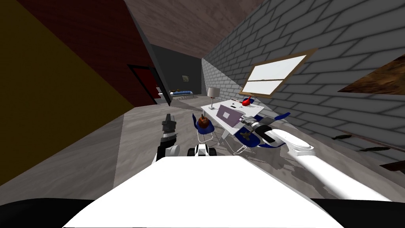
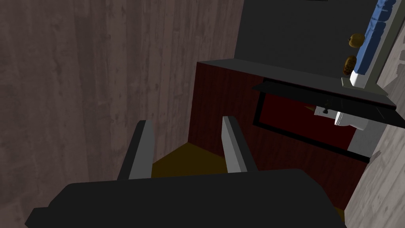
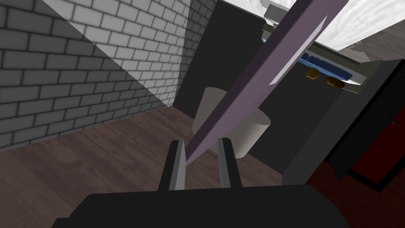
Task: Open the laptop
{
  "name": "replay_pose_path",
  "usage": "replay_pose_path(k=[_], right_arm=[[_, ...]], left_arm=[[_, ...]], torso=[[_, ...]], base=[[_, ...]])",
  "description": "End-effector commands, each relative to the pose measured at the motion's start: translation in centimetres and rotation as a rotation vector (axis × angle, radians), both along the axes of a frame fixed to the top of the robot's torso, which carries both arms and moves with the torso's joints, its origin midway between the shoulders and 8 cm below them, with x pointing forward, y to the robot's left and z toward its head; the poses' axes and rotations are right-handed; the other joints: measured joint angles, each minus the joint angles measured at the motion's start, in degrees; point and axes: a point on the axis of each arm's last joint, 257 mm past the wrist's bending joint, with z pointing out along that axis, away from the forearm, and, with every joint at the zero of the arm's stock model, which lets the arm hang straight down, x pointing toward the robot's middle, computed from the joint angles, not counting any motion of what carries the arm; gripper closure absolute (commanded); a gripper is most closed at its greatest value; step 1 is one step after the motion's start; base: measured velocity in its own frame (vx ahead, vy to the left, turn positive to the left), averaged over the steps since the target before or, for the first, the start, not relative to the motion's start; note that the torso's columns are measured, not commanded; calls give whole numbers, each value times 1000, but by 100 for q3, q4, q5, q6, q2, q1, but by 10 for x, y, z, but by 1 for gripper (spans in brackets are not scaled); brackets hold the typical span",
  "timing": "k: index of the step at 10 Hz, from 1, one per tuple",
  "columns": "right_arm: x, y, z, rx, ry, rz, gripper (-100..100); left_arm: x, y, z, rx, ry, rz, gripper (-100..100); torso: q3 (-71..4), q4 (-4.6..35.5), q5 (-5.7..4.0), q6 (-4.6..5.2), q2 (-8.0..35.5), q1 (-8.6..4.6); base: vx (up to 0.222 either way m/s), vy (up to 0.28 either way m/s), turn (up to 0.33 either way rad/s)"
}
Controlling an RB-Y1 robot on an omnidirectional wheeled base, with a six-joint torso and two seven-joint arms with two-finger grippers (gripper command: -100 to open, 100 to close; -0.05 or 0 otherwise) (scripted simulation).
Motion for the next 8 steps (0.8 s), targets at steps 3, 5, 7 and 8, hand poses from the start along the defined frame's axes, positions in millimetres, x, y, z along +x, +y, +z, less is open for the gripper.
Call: replay_pose_path(k=[3, 5, 7, 8], right_arm=[[-2, -21, 2, 89, 49, -32, 100], [-4, -22, -1, 120, 62, -36, 100], [-9, -23, -9, 191, 99, -39, 100], [-11, -24, -13, 224, 118, -41, 100]], left_arm=[[0, 0, 0, 0, 0, 0, 0], [0, 0, 0, 0, 0, 0, 0], [0, 0, 0, 0, 0, 0, 0], [0, 0, 0, 0, 0, 0, 0]], torso=[[5, 7, 7, -2, 8, 11], [12, 10, 10, 3, 20, 20], [8, 8, 5, 1, 12, 3], [2, 3, -1, -2, 3, -5]], base=[[9, -13, 48], [7, -24, 3], [39, -73, 52], [26, -97, 59]])
